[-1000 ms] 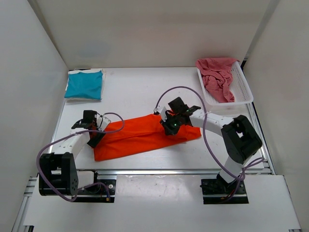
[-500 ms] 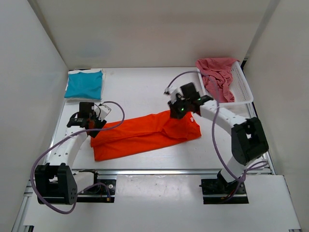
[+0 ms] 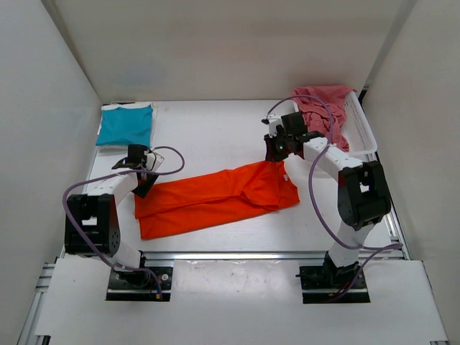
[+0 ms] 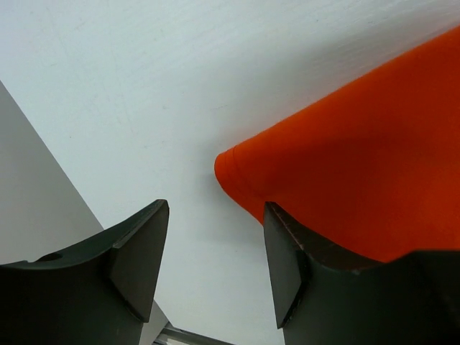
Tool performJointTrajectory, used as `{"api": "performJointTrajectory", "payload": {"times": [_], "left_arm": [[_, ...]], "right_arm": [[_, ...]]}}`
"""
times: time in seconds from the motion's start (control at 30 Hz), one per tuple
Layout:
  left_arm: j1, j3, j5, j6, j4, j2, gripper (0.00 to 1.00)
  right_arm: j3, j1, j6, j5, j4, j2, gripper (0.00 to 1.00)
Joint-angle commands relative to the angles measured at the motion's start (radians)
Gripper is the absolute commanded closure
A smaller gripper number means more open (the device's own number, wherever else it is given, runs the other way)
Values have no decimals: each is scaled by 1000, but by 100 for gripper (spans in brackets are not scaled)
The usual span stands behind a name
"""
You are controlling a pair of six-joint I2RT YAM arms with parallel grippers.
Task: Fold and stack the t-shirts
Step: Rotate the tshirt 90 degrees
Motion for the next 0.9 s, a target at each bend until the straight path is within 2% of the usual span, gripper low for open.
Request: {"api": "performJointTrajectory", "payload": {"times": [0.0,0.1,0.2,0.5,0.6,0.7,0.73,0.8,0.83,0.87], "left_arm": [[8,8,-57,-6,40,27,35],[36,-22,-81,0,61,38,34],[42,-42,-87,9,57,50,34],[54,-68,-96,20,-6,71,34],[68,-74,-67,20,-35,47,35],[79,-67,-27,23,-87,24,34],[74,-59,-12,17,-109,15,34],[71,-47,20,19,-156,-5,32],[65,-41,29,19,-167,-4,33],[60,-39,38,12,-166,-13,33]], "right_arm": [[-59,-36,39,-17,-31,-16,100],[-143,-60,50,23,-35,-23,100],[-159,-76,56,46,-2,14,100],[63,-66,36,137,-17,204,100],[207,-35,14,184,-37,292,100],[483,8,-30,256,-98,446,100],[677,26,-29,263,-180,546,100],[1251,34,14,257,-356,841,100],[1395,29,37,225,-435,914,100],[1495,23,81,168,-407,956,97]]}}
